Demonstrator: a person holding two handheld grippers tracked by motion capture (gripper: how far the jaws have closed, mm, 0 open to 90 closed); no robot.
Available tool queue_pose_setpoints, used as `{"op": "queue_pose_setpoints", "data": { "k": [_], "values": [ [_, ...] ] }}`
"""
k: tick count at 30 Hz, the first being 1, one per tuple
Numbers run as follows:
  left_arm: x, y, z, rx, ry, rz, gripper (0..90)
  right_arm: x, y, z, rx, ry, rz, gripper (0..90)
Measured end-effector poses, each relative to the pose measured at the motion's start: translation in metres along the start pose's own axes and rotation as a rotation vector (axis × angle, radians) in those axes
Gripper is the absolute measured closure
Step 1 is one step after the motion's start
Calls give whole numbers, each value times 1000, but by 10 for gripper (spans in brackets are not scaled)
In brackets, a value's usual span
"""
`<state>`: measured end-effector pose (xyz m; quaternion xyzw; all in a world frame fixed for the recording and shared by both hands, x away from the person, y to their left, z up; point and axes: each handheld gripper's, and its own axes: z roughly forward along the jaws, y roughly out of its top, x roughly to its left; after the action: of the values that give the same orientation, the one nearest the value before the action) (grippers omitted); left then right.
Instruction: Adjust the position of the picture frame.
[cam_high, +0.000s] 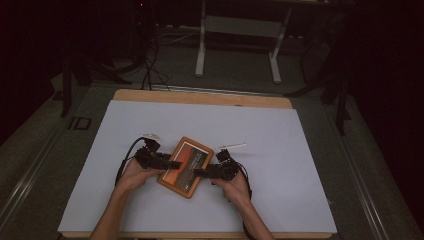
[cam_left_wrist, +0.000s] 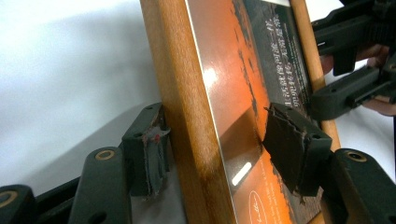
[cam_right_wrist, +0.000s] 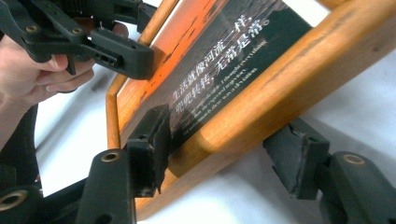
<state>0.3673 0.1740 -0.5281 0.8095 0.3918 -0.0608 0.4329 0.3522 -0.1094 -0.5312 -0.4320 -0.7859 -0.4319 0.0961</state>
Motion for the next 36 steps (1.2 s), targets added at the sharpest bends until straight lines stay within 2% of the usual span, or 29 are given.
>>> {"op": "queue_pose_setpoints", "data": {
  "k": [4,5,11,15,19,21,26,31,36],
  "values": [
    [-4,-2,-10,-18,14,17,440,3,3,-5,-23,16,-9,481],
    [-6,-4,-16,-35,22,25,460,6,5,-7,-31,24,-16,510],
    [-9,-12,-32,-82,17,34,530,12,10,-12,-58,58,-25,579],
    [-12,-17,-41,-107,24,32,593,16,13,-15,-96,103,-5,634],
    [-14,-20,-48,-137,12,19,634,19,15,-18,-118,116,-5,651],
    [-17,-19,-50,-150,15,18,659,22,18,-22,-122,106,-21,649],
    [-24,-17,-47,-155,29,31,671,21,19,-28,-132,108,-33,644],
    [-31,-14,-36,-157,14,15,679,12,17,-39,-145,100,-27,637],
    [-39,-11,-29,-152,18,8,681,6,15,-47,-147,98,-24,630]
  ]
}}
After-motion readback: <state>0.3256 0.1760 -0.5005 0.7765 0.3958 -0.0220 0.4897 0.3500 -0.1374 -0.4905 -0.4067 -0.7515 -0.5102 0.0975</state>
